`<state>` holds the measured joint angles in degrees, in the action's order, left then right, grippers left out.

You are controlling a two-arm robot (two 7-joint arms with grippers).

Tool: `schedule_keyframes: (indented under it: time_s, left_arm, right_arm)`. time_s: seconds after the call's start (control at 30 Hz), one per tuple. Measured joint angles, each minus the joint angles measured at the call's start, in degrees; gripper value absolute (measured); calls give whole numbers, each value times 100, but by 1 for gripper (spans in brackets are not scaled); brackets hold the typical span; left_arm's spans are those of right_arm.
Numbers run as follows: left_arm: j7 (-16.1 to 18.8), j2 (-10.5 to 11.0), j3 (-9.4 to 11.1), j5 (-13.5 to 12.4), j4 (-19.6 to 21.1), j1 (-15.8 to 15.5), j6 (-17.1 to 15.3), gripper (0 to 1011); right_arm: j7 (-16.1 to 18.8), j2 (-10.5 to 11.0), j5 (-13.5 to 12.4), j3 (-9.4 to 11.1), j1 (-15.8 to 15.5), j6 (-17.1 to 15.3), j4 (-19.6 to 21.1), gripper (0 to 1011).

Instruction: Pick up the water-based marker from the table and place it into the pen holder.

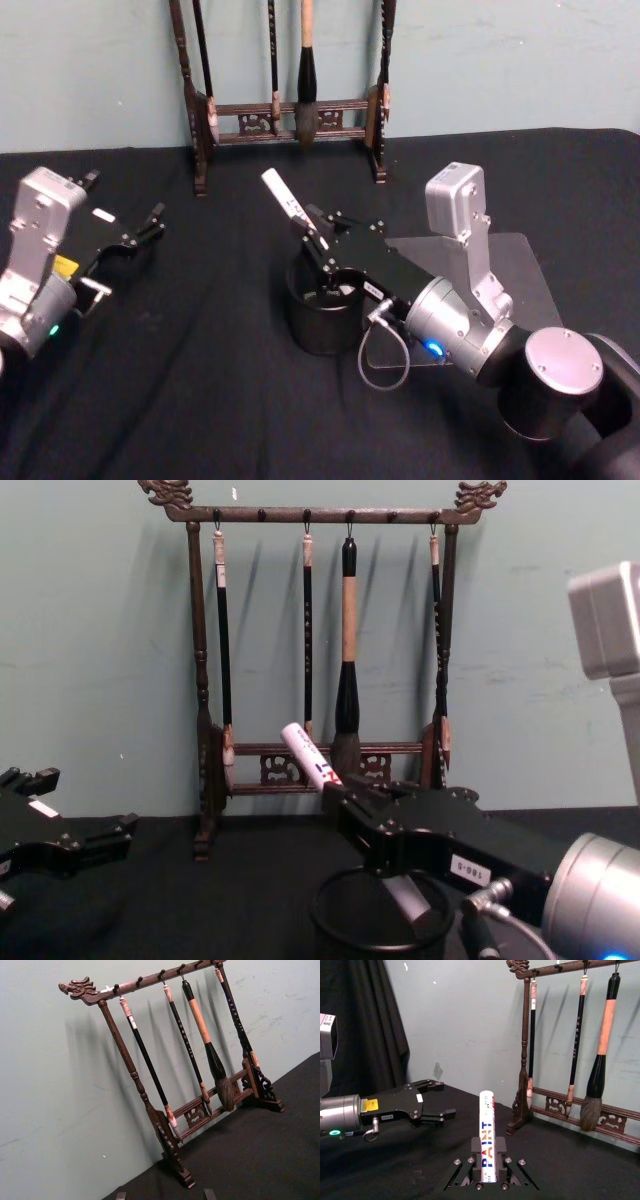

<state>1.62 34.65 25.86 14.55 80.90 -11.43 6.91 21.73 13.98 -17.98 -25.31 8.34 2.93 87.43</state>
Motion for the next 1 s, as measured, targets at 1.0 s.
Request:
schedule_keyframes:
  time_s: [1.0]
  left_arm:
    - [0,0,0,0,0,0,0,1001]
  right_arm:
    - [-45,-2,105,-16,-27,-45,3,166]
